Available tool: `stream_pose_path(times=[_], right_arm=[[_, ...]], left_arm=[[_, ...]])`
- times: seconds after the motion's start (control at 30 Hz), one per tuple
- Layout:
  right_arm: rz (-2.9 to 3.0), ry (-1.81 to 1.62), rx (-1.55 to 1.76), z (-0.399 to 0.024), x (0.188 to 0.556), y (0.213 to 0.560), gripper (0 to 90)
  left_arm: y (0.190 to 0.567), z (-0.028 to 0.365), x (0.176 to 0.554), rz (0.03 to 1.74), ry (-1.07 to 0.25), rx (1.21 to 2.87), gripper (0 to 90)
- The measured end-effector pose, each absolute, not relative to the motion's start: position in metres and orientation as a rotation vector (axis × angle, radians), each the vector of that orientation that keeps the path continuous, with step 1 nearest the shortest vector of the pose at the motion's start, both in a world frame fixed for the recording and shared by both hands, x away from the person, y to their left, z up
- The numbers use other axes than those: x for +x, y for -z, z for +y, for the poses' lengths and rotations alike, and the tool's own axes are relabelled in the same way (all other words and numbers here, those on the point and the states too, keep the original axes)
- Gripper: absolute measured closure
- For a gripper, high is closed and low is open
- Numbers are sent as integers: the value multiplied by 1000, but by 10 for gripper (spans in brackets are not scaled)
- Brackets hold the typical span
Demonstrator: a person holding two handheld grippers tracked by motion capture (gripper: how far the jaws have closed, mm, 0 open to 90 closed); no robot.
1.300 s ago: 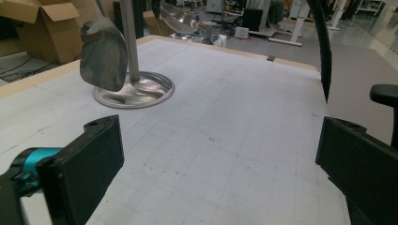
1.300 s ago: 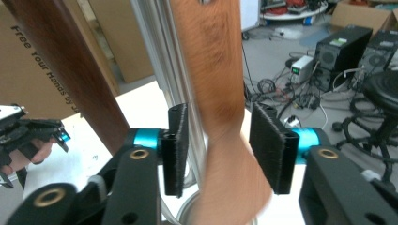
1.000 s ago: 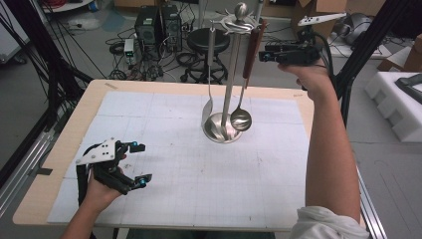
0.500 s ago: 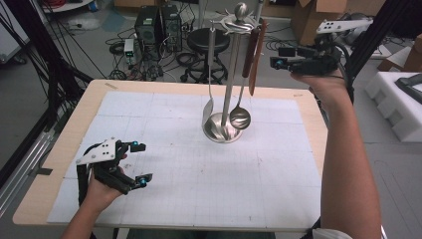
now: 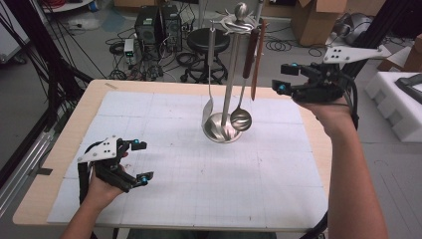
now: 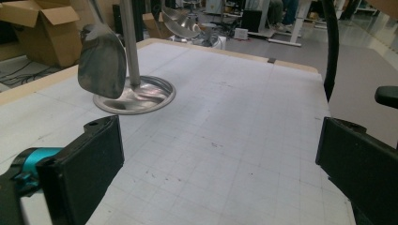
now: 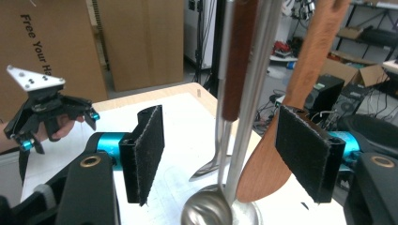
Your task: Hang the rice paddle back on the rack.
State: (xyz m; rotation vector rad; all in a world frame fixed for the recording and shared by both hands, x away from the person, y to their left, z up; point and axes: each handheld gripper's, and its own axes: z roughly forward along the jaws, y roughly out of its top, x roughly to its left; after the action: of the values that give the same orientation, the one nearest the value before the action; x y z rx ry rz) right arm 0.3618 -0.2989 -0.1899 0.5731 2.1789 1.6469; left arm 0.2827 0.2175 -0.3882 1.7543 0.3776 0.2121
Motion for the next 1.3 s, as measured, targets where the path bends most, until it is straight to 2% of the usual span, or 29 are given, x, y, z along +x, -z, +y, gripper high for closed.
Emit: stream_pose_path(times=[0.33, 0.83, 0.97, 1.3], right_arm=[[2190, -1670, 541, -295, 330, 230, 325], [2188, -1680, 678, -303, 302, 306, 238], [2189, -1679, 692, -304, 297, 316, 199], [2224, -1644, 708, -300, 295, 330, 191]], left_arm=[[388, 217, 285, 376, -215, 1755, 17], [388, 218, 282, 390, -210, 1752, 17], [389, 218, 283, 384, -211, 1759, 17], [391, 215, 282, 375, -203, 1772, 17]])
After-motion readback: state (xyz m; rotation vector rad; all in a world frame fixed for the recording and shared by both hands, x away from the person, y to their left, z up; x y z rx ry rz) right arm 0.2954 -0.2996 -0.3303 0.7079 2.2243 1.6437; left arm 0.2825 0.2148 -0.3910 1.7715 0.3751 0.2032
